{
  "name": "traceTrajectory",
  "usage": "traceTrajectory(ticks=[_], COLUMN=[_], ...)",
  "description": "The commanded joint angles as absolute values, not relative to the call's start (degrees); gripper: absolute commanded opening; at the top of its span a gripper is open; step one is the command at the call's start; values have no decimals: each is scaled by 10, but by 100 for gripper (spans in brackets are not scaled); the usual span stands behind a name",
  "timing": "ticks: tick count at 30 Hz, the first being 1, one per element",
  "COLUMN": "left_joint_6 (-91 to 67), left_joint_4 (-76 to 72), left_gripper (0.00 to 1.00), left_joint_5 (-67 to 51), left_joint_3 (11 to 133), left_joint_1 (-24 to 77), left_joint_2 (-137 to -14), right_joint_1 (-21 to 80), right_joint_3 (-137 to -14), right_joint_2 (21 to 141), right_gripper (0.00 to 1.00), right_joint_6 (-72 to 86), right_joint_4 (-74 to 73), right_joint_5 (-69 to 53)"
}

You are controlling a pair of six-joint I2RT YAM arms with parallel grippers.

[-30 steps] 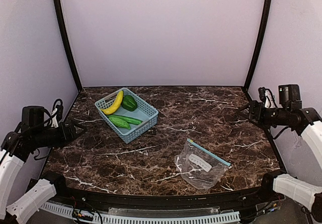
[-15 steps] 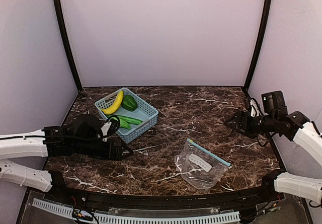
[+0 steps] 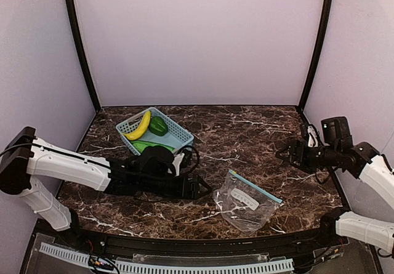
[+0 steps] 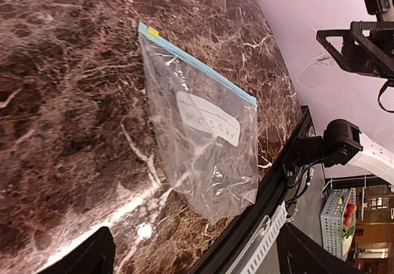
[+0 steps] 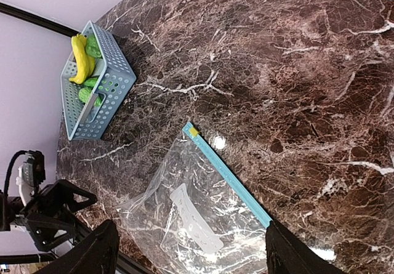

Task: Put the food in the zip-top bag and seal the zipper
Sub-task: Pick up the zipper food storage bag at the center of the board.

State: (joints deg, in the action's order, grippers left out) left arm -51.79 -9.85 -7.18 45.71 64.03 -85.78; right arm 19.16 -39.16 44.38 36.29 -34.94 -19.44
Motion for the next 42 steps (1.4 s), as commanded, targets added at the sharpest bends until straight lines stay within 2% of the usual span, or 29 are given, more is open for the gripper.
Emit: traceTrajectory(ticks=[1, 9, 12, 20, 23, 29, 35, 40, 42], left_joint_6=[-533, -550, -550, -541, -551, -563, -557, -512, -482], left_joint_4=[-144, -171, -174, -141, -154, -171, -188, -195, -209], left_gripper=[93, 96, 94, 79, 76, 64, 40, 4, 1], left_joint_5=[-107, -133, -143, -100, -93, -85, -82, -67, -66], left_joint_3=[506, 549, 561, 565, 563, 568, 565, 547, 530], left_joint_1=[664, 671, 671, 671, 670, 667, 665, 663, 662], left_joint_2=[-922, -1010, -1037, -1053, -1065, -1083, -1073, -1022, -989], right_joint_1=[197, 197, 197, 197, 197, 197, 197, 197, 196], right_joint_3=[-387, -376, -373, -380, -385, -392, -393, -392, -392], right_joint_2=[432, 402, 397, 403, 408, 416, 416, 418, 418], right_gripper=[80, 76, 71, 66, 65, 61, 59, 60, 61], right_joint_6=[361, 378, 381, 381, 380, 376, 374, 364, 357], right_joint_4=[-333, -336, -338, -344, -347, -353, -354, -350, -347], right_joint_5=[-187, -183, -176, -180, -183, -184, -184, -194, -208])
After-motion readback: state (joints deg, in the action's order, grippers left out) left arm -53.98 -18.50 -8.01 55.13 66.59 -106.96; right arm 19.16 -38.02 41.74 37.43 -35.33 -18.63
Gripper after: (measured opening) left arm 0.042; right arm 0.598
